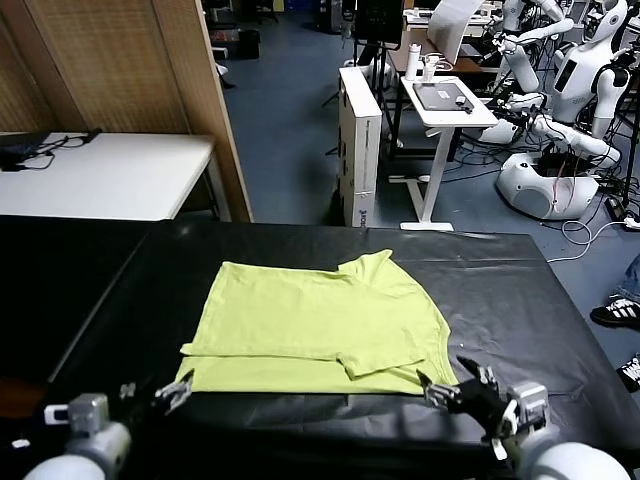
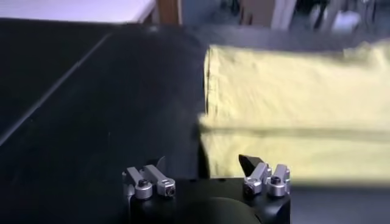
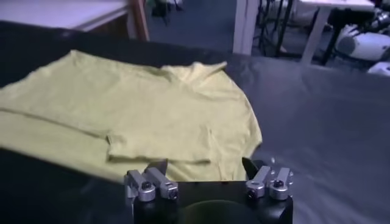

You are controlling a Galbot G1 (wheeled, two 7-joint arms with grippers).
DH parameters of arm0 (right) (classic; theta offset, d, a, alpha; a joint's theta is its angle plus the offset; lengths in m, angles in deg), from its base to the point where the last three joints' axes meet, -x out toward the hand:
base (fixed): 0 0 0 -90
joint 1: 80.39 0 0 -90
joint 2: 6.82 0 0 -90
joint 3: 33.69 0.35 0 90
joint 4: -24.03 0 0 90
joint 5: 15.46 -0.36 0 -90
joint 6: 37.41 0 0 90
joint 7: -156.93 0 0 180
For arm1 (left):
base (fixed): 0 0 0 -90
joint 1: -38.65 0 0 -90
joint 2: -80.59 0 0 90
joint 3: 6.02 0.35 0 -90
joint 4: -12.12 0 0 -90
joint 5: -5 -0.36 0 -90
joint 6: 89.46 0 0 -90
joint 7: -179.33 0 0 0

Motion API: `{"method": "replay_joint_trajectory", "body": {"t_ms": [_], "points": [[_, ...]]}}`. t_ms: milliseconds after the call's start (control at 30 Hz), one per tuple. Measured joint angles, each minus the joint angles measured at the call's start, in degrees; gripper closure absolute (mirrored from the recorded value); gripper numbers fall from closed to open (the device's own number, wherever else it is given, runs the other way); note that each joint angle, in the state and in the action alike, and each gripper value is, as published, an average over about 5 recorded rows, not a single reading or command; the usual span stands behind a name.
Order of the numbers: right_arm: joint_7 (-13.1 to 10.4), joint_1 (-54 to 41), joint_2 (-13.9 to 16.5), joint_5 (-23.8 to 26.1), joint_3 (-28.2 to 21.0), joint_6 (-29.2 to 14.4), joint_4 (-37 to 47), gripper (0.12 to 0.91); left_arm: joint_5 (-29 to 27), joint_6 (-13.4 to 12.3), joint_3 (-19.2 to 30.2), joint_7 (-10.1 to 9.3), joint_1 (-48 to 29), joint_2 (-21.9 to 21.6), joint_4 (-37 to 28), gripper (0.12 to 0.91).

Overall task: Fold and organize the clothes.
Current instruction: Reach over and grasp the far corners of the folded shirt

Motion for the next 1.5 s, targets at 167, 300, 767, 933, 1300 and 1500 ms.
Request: {"method": "replay_joint_trajectory", "body": {"t_ms": [167,300,767,933,1300,1500], "points": [[0.2,-10.0,-0.2,0.1,-5.1,0.0,8.0,0.118,2.5,1.2,2.6,0.39,-8.5,-1.2,-3.9,0.123],[0.5,-18.1,-1.4,0.9,-9.6,0.0,15.3,0.118,0.9,1.0,5.2,1.62,-15.7,-2.3,-8.7,0.123],[4.3,-37.7,-7.3,2.9,-20.2,0.0,37.9,0.118,-2.1,-0.1,18.9,7.3,-38.6,-1.2,-31.0,0.123],[5.5,-40.9,-8.5,4.2,-21.9,0.0,43.4,0.118,-3.0,-0.3,22.0,9.09,-44.2,-0.5,-37.7,0.123],[6.3,-43.0,-9.9,5.3,-23.5,0.0,47.9,0.118,-5.5,-2.2,24.5,10.32,-49.3,0.6,-46.5,0.123],[6.5,-44.0,-10.7,5.7,-24.4,0.0,49.1,0.119,-5.7,-2.4,24.5,10.29,-49.4,0.8,-47.7,0.123]]}}
